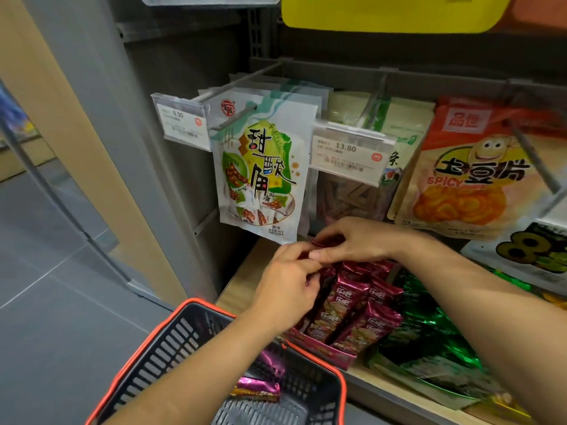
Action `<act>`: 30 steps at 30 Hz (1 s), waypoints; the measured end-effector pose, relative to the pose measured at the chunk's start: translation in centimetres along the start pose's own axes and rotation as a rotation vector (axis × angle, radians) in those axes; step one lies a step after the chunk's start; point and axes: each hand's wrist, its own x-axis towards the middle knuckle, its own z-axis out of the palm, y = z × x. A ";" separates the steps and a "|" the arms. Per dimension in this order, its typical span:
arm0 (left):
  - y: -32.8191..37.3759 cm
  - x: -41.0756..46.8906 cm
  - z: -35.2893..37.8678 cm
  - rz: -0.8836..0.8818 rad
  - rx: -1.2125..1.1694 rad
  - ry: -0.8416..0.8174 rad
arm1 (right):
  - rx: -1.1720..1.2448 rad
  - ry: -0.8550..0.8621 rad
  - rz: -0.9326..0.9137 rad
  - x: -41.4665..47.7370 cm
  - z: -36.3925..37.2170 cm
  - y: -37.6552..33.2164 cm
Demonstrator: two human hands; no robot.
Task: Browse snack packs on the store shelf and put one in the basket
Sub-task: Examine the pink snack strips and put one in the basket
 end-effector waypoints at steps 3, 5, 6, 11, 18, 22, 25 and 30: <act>-0.1 -0.3 0.3 -0.043 -0.060 0.060 | -0.003 -0.052 0.030 -0.1 -0.4 0.8; -0.2 -0.1 0.2 -0.088 -0.075 0.069 | -0.029 0.012 0.014 0.0 0.0 1.3; -0.3 0.1 0.2 -0.102 -0.073 0.057 | -0.058 0.103 -0.012 0.1 0.3 1.5; 0.3 0.1 0.6 -0.100 -0.118 -0.075 | -0.008 0.435 -0.052 0.8 2.2 1.8; 0.9 1.2 1.3 -0.100 0.106 -0.117 | -0.007 0.450 -0.047 0.6 2.6 2.2; 0.8 2.5 0.6 -0.140 0.011 -0.350 | -0.104 0.497 -0.020 0.0 2.4 2.2; 0.9 2.8 -0.1 -0.245 -0.165 -0.281 | -0.210 0.537 0.036 -0.2 2.4 1.5; 1.0 1.0 0.5 -0.167 -0.082 -0.196 | -0.253 0.530 0.127 0.4 3.0 0.0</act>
